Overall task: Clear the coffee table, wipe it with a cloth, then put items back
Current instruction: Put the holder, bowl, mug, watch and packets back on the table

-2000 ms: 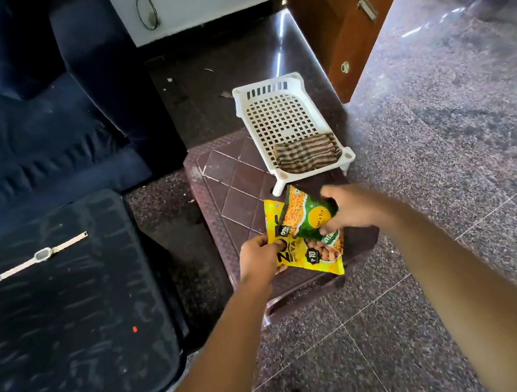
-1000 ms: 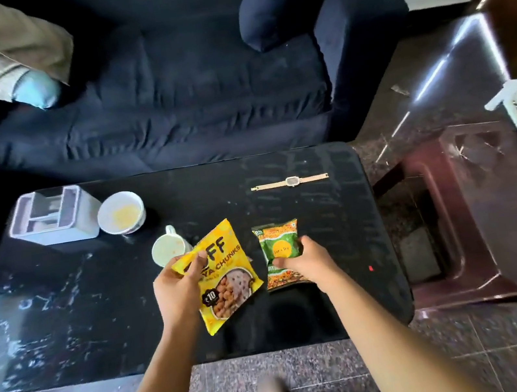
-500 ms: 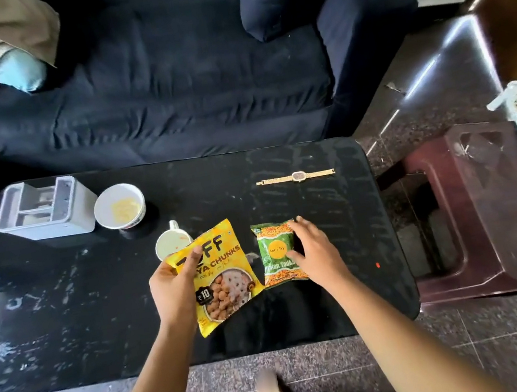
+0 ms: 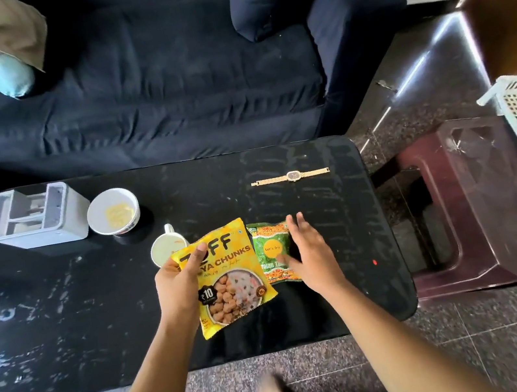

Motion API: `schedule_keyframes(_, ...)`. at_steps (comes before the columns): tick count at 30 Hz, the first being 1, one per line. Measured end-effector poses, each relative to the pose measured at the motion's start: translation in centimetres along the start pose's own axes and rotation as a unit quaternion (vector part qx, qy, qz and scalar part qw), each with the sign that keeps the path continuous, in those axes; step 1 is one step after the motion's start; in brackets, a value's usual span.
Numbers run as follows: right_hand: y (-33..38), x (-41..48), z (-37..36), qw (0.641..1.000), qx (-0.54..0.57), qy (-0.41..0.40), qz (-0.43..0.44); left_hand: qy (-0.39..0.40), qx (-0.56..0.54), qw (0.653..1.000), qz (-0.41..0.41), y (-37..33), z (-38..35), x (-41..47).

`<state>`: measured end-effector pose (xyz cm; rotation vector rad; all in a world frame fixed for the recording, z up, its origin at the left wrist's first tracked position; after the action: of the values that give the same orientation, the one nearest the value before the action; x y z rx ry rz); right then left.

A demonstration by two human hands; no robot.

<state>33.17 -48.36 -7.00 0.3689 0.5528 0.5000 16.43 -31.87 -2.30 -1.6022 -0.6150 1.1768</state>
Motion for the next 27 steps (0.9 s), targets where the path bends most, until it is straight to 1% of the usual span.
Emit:
schedule_keyframes(1,0.0,-0.4,1.0,0.993,0.116,0.012,-0.029,0.017,-0.006,1.000,0.005,0.0,-0.9,-0.1)
schedule_keyframes(2,0.0,-0.9,1.8,0.967,0.242,0.049,-0.064,0.037,-0.011,0.999,0.012,0.0,-2.0,-0.2)
schedule_keyframes(3,0.0,-1.4,2.3,0.925,0.352,0.107,-0.094,0.055,-0.016,0.998,0.020,0.0,-3.3,-0.4)
schedule_keyframes(4,-0.1,-1.9,2.7,0.887,0.414,0.163,-0.121,0.069,-0.022,0.997,0.027,0.0,-4.6,-0.6)
schedule_keyframes(5,-0.4,-2.3,3.3,0.869,0.428,0.207,-0.138,0.083,-0.028,0.996,0.033,0.0,-6.2,-0.8)
schedule_keyframes(6,-0.6,-2.6,3.7,0.861,0.426,0.239,-0.142,0.094,-0.034,0.994,0.038,0.1,-7.6,-1.1)
schedule_keyframes(7,-1.2,-2.7,4.3,0.857,0.427,0.251,-0.141,0.107,-0.039,0.993,0.044,0.2,-9.4,-1.3)
schedule_keyframes(8,-1.8,-2.8,4.9,0.857,0.429,0.248,-0.139,0.120,-0.043,0.990,0.051,0.4,-10.9,-1.6)
schedule_keyframes(11,-5.1,-2.6,6.7,0.849,0.467,0.200,-0.142,0.149,-0.053,0.985,0.071,1.1,-15.0,-2.8)
schedule_keyframes(15,-10.1,-2.0,7.8,0.840,0.486,0.153,-0.185,0.166,0.003,0.984,0.061,3.2,-18.5,-4.7)
schedule_keyframes(18,-12.9,-1.5,7.3,0.849,0.464,0.134,-0.216,0.194,0.085,0.977,0.029,5.2,-20.1,-5.3)
schedule_keyframes(22,-14.8,-1.0,7.0,0.855,0.447,0.112,-0.235,0.202,0.162,0.966,-0.003,6.9,-21.9,-4.9)
schedule_keyframes(25,-15.2,-0.6,6.9,0.869,0.423,0.098,-0.240,0.211,0.199,0.957,-0.018,7.3,-22.8,-4.9)
schedule_keyframes(27,-15.3,-0.3,6.9,0.882,0.398,0.086,-0.239,0.211,0.243,0.946,-0.027,7.6,-23.1,-4.9)
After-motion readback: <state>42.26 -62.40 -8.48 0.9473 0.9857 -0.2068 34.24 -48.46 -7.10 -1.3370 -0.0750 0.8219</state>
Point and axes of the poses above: each hand's wrist, its own x-axis towards the middle knuckle, its own z-axis out of the back of the hand, y = z × x, the point moved 5 cm from there along x, towards the middle knuckle, and after that the axes turned 12 degrees about -z, right-handed, at the moved point
